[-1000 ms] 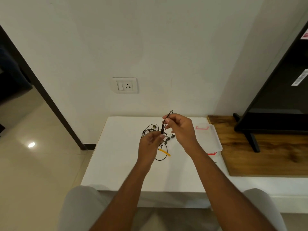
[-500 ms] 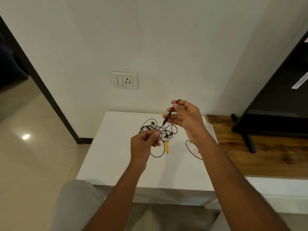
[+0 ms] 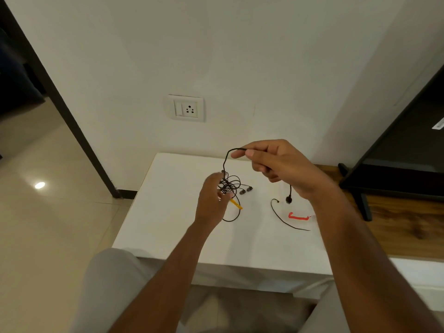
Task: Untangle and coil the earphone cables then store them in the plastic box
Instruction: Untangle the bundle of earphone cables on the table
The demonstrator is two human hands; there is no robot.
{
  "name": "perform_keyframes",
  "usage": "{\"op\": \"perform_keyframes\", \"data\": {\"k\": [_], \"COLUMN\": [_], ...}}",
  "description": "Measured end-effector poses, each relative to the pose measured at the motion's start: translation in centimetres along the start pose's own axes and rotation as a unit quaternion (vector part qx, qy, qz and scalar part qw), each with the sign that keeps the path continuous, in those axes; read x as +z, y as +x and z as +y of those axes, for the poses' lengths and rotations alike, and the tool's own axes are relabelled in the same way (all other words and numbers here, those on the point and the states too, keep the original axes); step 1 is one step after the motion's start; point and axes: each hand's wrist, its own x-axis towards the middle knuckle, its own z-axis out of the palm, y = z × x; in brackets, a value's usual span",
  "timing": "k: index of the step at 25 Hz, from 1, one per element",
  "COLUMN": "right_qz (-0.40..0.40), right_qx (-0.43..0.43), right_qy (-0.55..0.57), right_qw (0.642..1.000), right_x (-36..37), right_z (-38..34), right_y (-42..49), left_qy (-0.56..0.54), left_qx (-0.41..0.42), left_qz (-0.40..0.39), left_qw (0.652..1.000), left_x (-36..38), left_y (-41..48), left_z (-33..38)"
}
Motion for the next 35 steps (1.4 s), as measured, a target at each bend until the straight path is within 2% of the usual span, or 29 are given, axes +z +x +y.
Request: {"op": "perform_keyframes", "data": {"k": [2,5,9,12,14,17,18,20,22,24,25,28,30,32,35], "right_qz": [0.004,0.074,0.167,0.153,0.094,-0.067,-0.131,-0.253,-0.309,-0.262,-0.202,0.054,0.173,0.222,0.213], "right_qx": [-0.019,-0.035,-0.023,-0.023,-0.014,0.007,0.018,0.050,0.091,0.098,0.090,0.076,0.067,0.051,0.057], "right_qy": [-0.012,-0.117,-0.352,-0.471,-0.548,-0.604,-0.587,-0.468,-0.307,-0.227,-0.210,-0.112,-0.004,0.037,0.022], "right_qw": [1.000,0.990,0.921,0.868,0.831,0.794,0.799,0.845,0.896,0.933,0.952,0.989,0.983,0.973,0.975], "right_x": [-0.2,-0.7,-0.9,-0.7,-0.9,-1.6,-1.8,-1.8,-1.1,-0.2,0.2,2.0,4.0,5.8,7.5], "right_z": [-0.8,-0.8,0.2,-0.1,0.0,1.3,2.2,4.2,6.6,9.5,11.0,14.4,14.7,14.3,14.6], "right_y": [-0.1,0.5,2.0,4.0,5.8,8.1,8.6,8.7,7.9,7.2,6.8,5.4,3.6,1.7,0.8], "left_qy": [0.070,0.057,0.046,0.105,0.097,0.017,-0.024,-0.106,-0.157,-0.185,-0.198,-0.231,-0.243,-0.243,-0.225], "left_qx": [0.004,0.027,0.073,0.141,0.177,0.185,0.165,0.114,0.086,0.078,0.072,0.045,0.030,0.025,0.037], "left_qz": [-0.023,-0.006,-0.007,-0.021,-0.013,0.034,0.046,0.065,0.080,0.085,0.082,0.072,0.071,0.077,0.083], "left_qw": [0.997,0.998,0.996,0.984,0.979,0.982,0.985,0.986,0.981,0.976,0.974,0.969,0.967,0.967,0.970], "left_x": [0.4,0.1,-1.0,-1.6,-1.7,-1.8,-1.8,-1.8,-1.7,-1.5,-1.4,-1.5,-1.6,-1.7,-1.9], "left_y": [0.3,-0.2,-0.7,-0.9,-1.2,-1.5,-1.6,-1.8,-1.7,-1.6,-1.6,-1.6,-1.7,-1.5,-1.6], "left_z": [-1.0,-1.5,-0.9,0.1,0.8,1.7,2.1,2.7,2.9,3.0,3.0,3.3,3.5,3.7,4.1]}}
